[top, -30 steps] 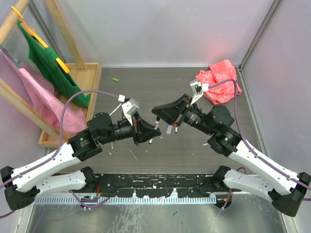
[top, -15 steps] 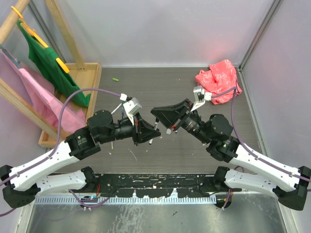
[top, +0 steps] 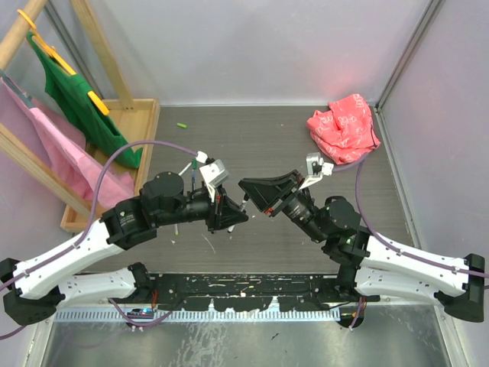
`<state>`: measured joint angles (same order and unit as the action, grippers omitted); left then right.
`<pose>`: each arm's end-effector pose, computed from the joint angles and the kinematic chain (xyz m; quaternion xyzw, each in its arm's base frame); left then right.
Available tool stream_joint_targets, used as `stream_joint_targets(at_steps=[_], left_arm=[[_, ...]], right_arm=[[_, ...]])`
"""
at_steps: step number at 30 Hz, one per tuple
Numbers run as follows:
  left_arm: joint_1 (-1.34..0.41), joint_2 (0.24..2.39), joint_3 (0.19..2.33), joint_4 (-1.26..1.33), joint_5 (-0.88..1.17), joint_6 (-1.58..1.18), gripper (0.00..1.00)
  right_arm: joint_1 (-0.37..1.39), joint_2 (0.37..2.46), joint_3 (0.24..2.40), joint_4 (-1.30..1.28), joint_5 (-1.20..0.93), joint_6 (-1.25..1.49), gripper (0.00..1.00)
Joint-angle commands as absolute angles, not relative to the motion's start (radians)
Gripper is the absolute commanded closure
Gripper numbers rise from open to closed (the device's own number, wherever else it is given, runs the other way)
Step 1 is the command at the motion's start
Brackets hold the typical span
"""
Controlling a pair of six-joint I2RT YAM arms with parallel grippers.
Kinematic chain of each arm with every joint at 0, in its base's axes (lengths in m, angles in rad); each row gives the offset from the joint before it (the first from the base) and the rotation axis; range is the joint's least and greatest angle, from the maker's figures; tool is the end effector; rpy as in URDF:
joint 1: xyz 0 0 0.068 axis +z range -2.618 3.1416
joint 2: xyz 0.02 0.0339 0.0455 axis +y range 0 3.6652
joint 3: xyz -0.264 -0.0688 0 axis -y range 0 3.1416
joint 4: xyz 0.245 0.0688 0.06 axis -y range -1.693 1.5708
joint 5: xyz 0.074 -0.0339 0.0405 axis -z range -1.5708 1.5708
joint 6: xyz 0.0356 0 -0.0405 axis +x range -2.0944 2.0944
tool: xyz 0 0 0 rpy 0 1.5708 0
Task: Insert the pens into the pen caps
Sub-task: Press the pen cap onto the pen, then place the pen at the center of the board.
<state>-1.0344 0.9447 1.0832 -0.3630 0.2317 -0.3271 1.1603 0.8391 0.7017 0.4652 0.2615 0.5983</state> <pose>0.0980 -0.1809 0.3965 0.3366 0.7036 -0.4600 0.4244 0.0871 0.1771 0.3707 -0.0583 0.5840 0.5725 0.5725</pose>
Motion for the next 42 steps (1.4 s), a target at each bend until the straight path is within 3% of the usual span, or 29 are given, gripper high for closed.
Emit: stream_joint_targets(at_steps=[1, 6, 15, 19, 27, 31, 38, 40, 42], left_arm=[[-0.997, 0.923, 1.231, 0.029, 0.056, -0.314, 1.00], [-0.996, 0.934, 1.247, -0.033, 0.112, -0.305, 1.00], [-0.996, 0.951, 1.267, -0.116, 0.203, -0.294, 1.00], [-0.996, 0.934, 1.251, -0.143, 0.190, -0.292, 1.00], [-0.996, 0.883, 1.187, -0.184, 0.175, -0.297, 1.00], [-0.997, 0.860, 1.150, -0.174, 0.238, -0.306, 1.00], [-0.997, 0.815, 1.074, -0.159, 0.261, -0.328, 1.00], [-0.997, 0.812, 1.059, -0.175, 0.225, -0.344, 1.00], [-0.997, 0.821, 1.060, -0.212, 0.166, -0.365, 1.00]], right_arm=[[1.239, 0.848, 0.709, 0.108, 0.132, 0.562, 1.00], [1.238, 0.863, 0.887, 0.016, 0.226, 0.451, 0.98], [1.238, 0.838, 1.068, 0.058, 0.307, 0.316, 0.64], [1.238, 0.763, 1.036, 0.131, 0.309, 0.261, 0.50], [1.238, 0.648, 0.945, -0.018, 0.393, 0.283, 0.43], [1.238, 0.607, 0.877, -0.128, 0.446, 0.340, 0.34], [1.238, 0.654, 0.826, -0.375, 0.596, 0.485, 0.23], [1.238, 0.708, 0.835, -0.460, 0.622, 0.518, 0.16], [1.238, 0.766, 0.842, -0.513, 0.621, 0.526, 0.01]])
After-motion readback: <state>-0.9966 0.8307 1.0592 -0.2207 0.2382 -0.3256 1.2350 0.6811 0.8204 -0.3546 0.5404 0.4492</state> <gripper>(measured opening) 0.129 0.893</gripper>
